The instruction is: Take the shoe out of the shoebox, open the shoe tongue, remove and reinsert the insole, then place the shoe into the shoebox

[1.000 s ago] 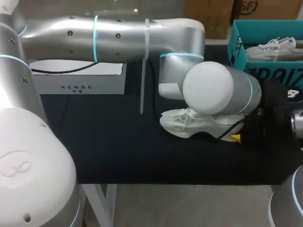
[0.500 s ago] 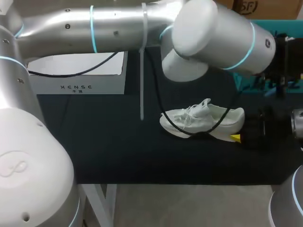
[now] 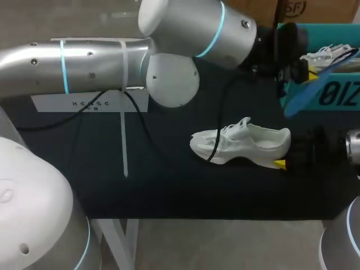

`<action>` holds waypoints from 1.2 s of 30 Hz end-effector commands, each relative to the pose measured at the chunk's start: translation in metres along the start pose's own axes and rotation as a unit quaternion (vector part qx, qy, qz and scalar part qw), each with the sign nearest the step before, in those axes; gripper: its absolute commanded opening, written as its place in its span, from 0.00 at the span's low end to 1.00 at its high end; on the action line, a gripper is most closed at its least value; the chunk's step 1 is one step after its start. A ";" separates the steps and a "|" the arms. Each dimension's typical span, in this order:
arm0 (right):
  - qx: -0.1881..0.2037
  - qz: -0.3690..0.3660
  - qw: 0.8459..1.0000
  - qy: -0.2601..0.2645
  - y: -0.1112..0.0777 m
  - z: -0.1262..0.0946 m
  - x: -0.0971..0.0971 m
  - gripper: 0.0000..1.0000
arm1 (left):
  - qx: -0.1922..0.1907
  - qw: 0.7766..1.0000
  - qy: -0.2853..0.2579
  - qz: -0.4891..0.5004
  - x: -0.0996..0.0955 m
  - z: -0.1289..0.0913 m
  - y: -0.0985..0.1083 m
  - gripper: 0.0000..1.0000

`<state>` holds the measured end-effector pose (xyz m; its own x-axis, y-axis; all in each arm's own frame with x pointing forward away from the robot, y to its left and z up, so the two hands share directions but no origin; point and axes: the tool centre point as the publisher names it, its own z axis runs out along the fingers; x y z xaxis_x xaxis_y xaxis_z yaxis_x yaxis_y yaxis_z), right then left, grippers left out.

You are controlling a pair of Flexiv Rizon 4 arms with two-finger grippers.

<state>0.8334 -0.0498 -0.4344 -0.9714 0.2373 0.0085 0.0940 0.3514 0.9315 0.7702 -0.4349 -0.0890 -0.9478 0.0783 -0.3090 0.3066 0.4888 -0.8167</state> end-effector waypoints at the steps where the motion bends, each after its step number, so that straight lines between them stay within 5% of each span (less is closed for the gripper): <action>1: 0.001 0.001 1.000 0.000 -0.002 0.002 -0.001 0.00 | 0.088 0.996 0.021 -0.015 0.000 -0.037 0.019 0.00; 6: 0.001 0.001 1.000 0.000 -0.002 0.002 -0.001 0.00 | 0.151 0.987 0.022 -0.041 0.000 -0.060 0.025 0.00; 12: 0.001 0.001 1.000 0.000 -0.002 0.002 -0.001 0.00 | 0.181 0.982 0.022 -0.046 -0.006 -0.079 0.025 0.00; 27: 0.001 0.001 1.000 0.000 -0.002 0.002 -0.001 0.00 | 0.201 0.978 0.052 -0.023 -0.029 -0.103 0.010 0.00; 36: 0.001 0.001 1.000 0.000 -0.002 0.002 -0.001 0.00 | 0.187 0.978 0.094 -0.002 -0.043 -0.142 0.001 0.00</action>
<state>0.8334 -0.0498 -0.4344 -0.9714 0.2372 0.0085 0.0939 0.3513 0.9315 0.7930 -0.3313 -0.0200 -0.9468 0.2045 -0.2486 0.2730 0.1005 -0.9568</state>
